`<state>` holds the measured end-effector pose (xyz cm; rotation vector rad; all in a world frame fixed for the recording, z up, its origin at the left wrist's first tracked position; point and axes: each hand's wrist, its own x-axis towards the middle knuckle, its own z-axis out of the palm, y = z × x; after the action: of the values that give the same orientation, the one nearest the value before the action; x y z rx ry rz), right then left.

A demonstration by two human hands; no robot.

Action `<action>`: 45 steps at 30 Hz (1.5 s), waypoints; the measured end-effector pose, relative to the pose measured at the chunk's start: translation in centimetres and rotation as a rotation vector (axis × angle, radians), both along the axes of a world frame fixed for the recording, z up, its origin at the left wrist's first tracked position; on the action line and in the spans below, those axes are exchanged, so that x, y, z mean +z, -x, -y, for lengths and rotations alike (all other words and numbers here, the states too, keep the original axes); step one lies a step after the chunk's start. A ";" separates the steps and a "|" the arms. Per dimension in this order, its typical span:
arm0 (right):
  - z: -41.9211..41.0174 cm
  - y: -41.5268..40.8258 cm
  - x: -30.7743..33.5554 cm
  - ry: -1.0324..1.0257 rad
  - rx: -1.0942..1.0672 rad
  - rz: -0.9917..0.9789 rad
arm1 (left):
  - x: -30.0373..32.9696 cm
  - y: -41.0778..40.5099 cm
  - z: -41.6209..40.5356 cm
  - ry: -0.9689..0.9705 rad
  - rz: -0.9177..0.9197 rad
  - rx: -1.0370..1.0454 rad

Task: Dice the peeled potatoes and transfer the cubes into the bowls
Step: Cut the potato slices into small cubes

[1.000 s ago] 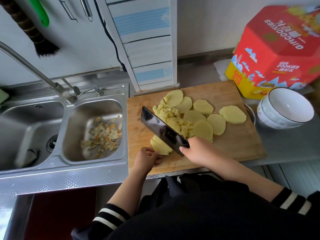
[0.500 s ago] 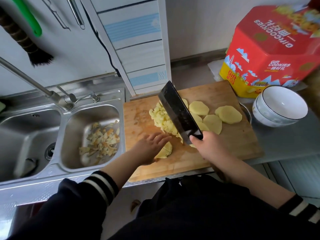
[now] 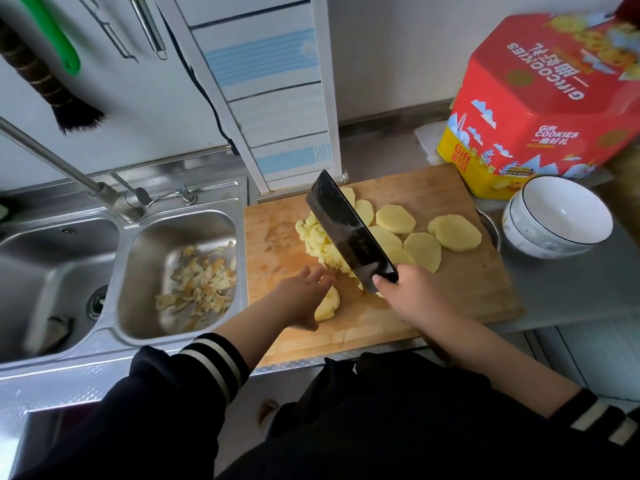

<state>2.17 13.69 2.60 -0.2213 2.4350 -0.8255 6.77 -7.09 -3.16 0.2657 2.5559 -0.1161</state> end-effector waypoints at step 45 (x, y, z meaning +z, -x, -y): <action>6.1 0.2 -1.6 -0.390 0.510 -0.040 | -6.9 -9.2 1.0 -0.609 -0.531 0.644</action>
<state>1.95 7.63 1.01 -0.6736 2.3552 -0.1216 15.96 -8.07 -10.06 -0.4330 2.9902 0.9551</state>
